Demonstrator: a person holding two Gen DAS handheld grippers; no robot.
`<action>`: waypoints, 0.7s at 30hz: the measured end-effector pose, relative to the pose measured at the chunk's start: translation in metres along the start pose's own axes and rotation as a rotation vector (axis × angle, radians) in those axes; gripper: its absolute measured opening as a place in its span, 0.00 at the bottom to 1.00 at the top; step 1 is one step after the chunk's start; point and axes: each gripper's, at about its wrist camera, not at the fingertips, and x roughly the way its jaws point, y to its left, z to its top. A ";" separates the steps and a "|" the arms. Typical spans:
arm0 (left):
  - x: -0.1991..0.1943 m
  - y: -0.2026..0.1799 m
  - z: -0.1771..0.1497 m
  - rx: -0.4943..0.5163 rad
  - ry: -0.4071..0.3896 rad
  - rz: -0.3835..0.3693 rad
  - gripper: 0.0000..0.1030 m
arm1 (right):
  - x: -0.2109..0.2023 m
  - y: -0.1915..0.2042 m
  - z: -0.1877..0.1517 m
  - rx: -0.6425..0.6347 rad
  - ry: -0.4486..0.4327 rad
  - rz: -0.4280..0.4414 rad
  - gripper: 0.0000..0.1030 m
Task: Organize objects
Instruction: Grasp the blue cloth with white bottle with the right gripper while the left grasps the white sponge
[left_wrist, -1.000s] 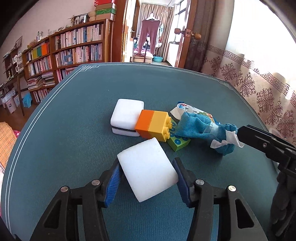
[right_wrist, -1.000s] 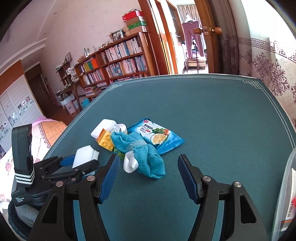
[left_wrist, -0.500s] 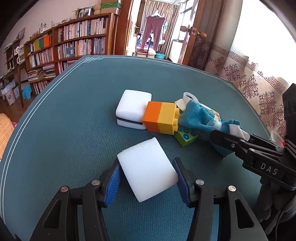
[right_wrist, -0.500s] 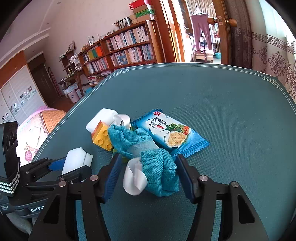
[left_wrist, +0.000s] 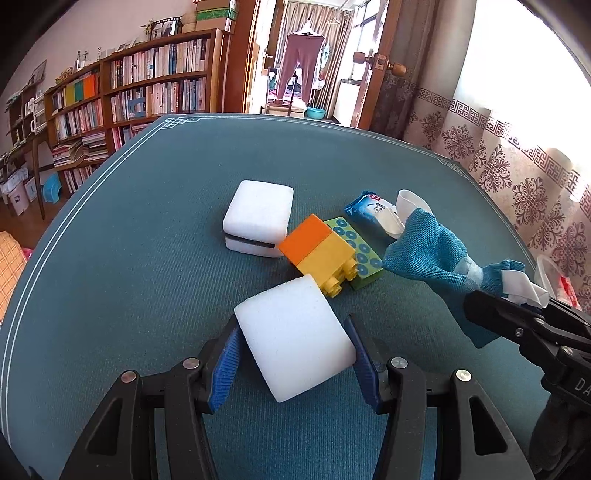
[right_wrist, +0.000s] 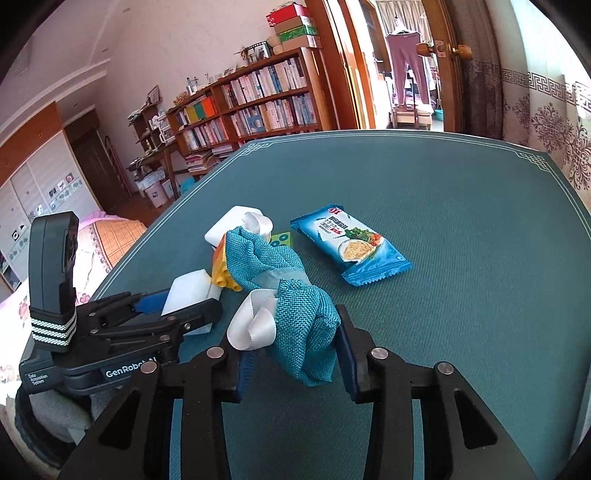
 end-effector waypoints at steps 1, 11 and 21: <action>-0.001 -0.001 0.000 0.003 -0.002 -0.001 0.56 | -0.003 -0.001 -0.002 0.006 -0.004 0.000 0.38; -0.006 -0.010 -0.003 0.028 -0.007 -0.017 0.56 | -0.030 -0.023 -0.015 0.084 -0.028 -0.043 0.38; -0.010 -0.023 -0.008 0.055 0.000 -0.032 0.56 | -0.058 -0.042 -0.024 0.136 -0.066 -0.086 0.38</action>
